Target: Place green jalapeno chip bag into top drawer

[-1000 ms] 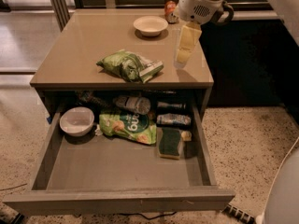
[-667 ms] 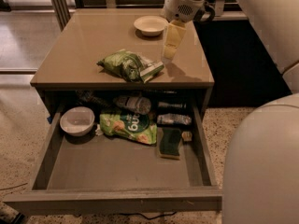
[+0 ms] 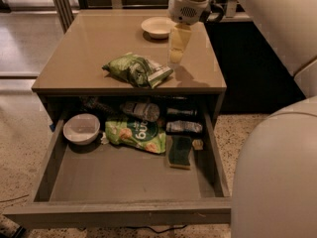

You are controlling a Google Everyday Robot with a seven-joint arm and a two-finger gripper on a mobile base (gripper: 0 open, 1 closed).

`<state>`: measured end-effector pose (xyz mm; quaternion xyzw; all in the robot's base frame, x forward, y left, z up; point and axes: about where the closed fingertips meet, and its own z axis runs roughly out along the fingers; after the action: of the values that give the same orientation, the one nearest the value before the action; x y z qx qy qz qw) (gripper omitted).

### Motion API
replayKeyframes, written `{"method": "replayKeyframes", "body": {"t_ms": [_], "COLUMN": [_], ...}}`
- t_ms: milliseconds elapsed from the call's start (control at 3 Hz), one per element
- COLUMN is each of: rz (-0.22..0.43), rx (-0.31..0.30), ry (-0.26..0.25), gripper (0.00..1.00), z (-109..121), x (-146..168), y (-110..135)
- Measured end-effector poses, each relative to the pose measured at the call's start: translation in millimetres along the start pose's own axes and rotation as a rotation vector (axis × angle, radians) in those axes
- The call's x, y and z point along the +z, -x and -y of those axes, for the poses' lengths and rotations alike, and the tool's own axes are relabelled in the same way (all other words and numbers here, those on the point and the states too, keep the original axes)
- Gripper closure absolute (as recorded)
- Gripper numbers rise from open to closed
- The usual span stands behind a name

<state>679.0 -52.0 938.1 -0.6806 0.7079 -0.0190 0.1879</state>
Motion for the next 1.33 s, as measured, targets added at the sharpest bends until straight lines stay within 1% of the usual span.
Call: {"method": "replayKeyframes", "body": {"t_ms": [333, 667, 1000, 1333], "rz": [-0.19, -0.246, -0.243, -0.233], "rx": [0.032, 0.029, 0.022, 0.0], "ry": [-0.064, -0.073, -0.071, -0.065], "gripper": [0.0, 0.0, 0.0, 0.0], "z": [4, 3, 1, -7], "x": [6, 9, 11, 17], "y": [1, 4, 7, 16]}}
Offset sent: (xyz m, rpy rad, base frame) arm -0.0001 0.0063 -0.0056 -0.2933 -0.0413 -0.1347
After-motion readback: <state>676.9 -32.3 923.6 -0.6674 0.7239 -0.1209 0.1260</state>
